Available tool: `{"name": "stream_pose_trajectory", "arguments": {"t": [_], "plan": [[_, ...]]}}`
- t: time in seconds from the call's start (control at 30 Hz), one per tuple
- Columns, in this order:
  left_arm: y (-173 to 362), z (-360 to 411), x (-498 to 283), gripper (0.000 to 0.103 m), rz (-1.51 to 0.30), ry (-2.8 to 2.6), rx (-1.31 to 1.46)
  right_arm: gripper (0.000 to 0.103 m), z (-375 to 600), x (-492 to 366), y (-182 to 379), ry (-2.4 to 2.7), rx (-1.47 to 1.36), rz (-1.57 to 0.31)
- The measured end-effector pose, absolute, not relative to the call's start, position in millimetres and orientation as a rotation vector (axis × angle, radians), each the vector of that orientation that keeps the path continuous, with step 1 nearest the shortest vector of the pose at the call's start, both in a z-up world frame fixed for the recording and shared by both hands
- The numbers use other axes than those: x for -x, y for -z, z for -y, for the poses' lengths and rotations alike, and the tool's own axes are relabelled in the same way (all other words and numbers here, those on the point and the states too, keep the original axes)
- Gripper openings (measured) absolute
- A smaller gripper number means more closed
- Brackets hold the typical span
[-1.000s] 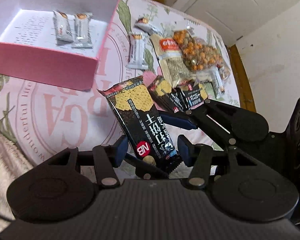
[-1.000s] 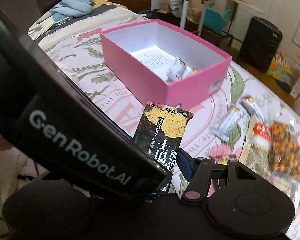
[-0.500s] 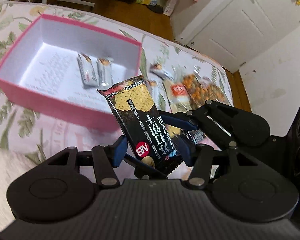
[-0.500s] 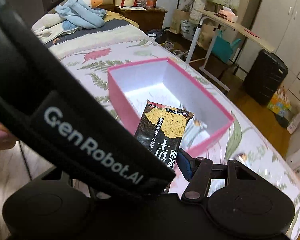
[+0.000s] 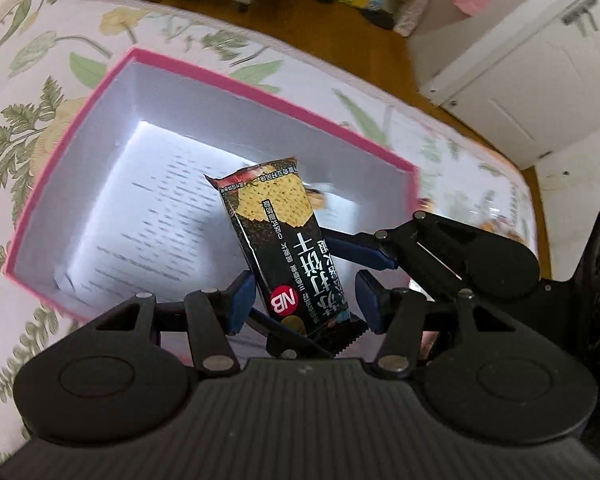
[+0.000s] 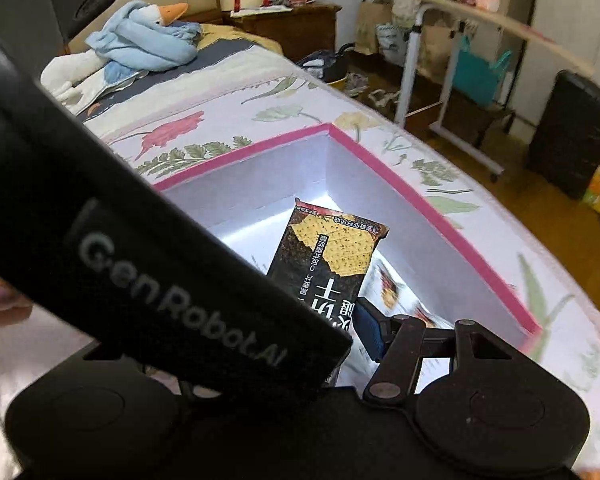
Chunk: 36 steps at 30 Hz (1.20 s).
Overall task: Organize snacks
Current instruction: 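Carry the black cracker packs in both grippers into the pink box, then open both grippers to release the cracker packs in the box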
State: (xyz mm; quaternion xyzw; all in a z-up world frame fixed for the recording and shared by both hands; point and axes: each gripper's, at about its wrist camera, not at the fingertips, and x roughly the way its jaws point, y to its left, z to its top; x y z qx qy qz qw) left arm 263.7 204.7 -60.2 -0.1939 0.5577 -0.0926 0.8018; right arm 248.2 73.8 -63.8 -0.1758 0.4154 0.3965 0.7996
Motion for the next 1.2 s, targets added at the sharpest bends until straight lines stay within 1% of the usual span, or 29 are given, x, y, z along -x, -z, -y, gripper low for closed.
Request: {"name": "stream_pose_trajectory", "arguments": {"t": [0.13, 0.33, 0.5, 0.57, 0.6, 0.63, 0.87, 1.2], "plan": [[87.9, -223.4, -282.3, 0.052, -1.242, 0.159, 0.445, 0.066, -93.5, -275.8, 89.2, -0.885, 0.366, -0.943], [123.0, -239.2, -294.9, 0.052, -1.294, 0.146, 0.526, 0.068, -115.7, -287.3, 113.0, -0.887, 0.438, -1.033], [128.0, -242.8, -293.9, 0.052, -1.271, 0.157, 0.556, 0.071, -121.8, -302.4, 113.4, -0.863, 0.46, -1.067], [127.8, -241.8, -294.2, 0.055, -1.265, 0.147, 0.557, 0.074, -121.9, -301.0, 112.5, -0.847, 0.469, -1.069], [127.0, -240.8, -293.5, 0.055, -1.262, 0.136, 0.546, 0.077, -121.3, -300.5, 111.6, -0.837, 0.47, -1.069], [125.2, -239.7, -292.3, 0.056, -1.255, 0.133, 0.533, 0.078, -124.1, -293.7, 109.5, -0.827, 0.475, -1.063], [97.1, -237.2, -271.1, 0.056, -1.194, 0.133, 0.426, 0.078, -103.1, -278.3, 88.8, -0.782, 0.442, -1.046], [34.2, -217.8, -226.5, 0.056, -1.136, 0.182, 0.369, 0.078, -55.7, -226.7, 22.6, -0.715, 0.407, -0.993]]}}
